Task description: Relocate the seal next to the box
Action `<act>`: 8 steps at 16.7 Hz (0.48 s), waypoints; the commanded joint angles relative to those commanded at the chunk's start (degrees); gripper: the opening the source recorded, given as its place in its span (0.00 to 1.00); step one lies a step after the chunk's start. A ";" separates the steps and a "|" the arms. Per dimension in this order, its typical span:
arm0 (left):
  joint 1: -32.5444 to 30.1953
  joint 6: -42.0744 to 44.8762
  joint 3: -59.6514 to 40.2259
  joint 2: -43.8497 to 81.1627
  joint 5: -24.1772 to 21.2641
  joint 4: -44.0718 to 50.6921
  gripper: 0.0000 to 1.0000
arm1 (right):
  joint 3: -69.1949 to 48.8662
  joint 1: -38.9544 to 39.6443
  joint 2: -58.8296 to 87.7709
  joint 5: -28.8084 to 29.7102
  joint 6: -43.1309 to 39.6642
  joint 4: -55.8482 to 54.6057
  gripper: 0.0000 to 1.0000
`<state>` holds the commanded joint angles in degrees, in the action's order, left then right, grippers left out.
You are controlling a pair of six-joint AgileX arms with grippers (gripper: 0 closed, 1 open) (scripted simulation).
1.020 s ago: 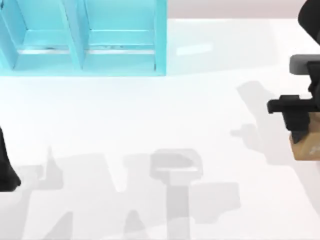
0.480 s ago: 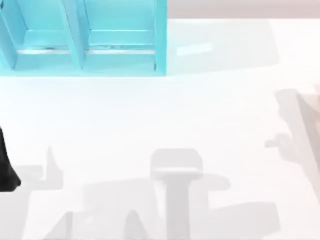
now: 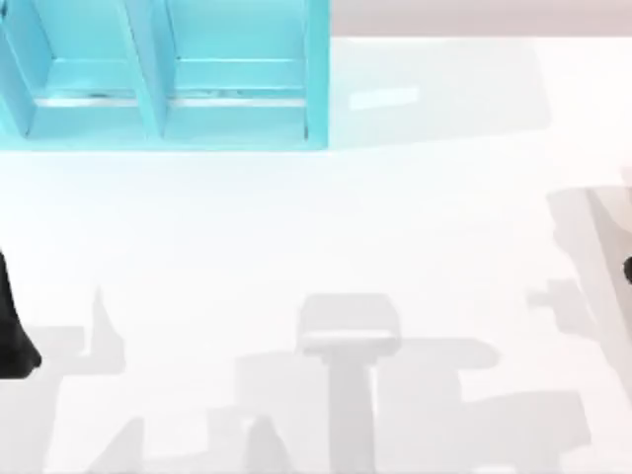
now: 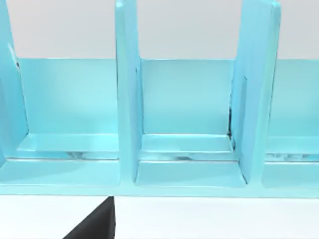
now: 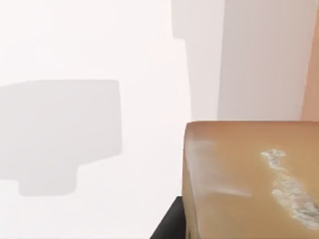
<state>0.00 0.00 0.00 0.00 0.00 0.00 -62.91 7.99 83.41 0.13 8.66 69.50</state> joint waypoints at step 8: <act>0.00 0.00 0.00 0.00 0.00 0.00 1.00 | 5.14 0.16 0.37 -0.05 -0.03 -5.53 0.00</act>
<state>0.00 0.00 0.00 0.00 0.00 0.00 -57.77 8.15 83.78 0.08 8.63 63.97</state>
